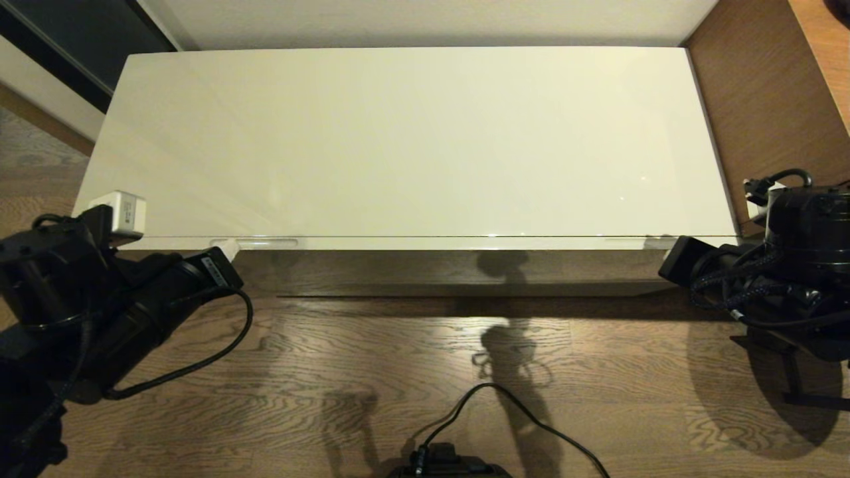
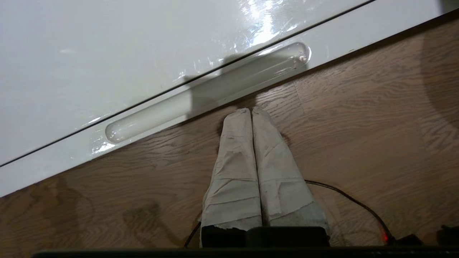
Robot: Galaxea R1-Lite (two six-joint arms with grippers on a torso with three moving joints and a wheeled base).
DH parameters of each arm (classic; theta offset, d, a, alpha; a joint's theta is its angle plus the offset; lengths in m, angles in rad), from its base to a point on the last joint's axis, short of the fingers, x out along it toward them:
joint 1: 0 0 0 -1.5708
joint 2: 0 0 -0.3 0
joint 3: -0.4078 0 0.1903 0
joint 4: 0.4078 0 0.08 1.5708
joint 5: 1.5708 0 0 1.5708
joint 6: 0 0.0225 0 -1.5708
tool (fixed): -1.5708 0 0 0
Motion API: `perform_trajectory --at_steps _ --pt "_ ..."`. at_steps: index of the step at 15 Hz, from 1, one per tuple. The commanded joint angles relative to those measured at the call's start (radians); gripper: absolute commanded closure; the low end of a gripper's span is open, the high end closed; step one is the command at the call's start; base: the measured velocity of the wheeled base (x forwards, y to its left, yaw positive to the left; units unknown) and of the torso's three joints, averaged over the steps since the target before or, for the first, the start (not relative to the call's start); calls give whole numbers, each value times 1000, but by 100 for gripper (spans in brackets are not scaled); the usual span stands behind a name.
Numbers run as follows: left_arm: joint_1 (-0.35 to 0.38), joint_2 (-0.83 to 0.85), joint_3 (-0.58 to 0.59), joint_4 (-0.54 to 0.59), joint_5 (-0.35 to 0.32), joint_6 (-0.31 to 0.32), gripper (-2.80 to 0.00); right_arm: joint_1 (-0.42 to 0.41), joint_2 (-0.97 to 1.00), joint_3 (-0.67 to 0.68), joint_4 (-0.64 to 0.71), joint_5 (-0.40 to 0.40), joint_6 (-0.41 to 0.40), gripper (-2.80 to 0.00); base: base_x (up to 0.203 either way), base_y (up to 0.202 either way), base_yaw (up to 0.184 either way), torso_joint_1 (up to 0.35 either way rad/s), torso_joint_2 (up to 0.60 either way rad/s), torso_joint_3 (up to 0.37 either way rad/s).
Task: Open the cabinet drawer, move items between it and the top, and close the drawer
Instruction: Open the drawer
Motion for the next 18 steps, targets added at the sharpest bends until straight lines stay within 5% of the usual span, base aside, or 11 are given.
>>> perform_trajectory --at_steps 1,10,18 --pt "0 8 0 -6 0 6 0 0 2 -1 -3 -2 2 0 0 0 0 0 0 0" --pt "-7 182 -24 -169 14 140 0 2 41 -6 -66 4 -1 0 0 0 0 0 0 0" --pt "-26 218 -26 -221 30 146 0 2 45 -7 -68 4 -1 0 0 0 0 0 0 0"
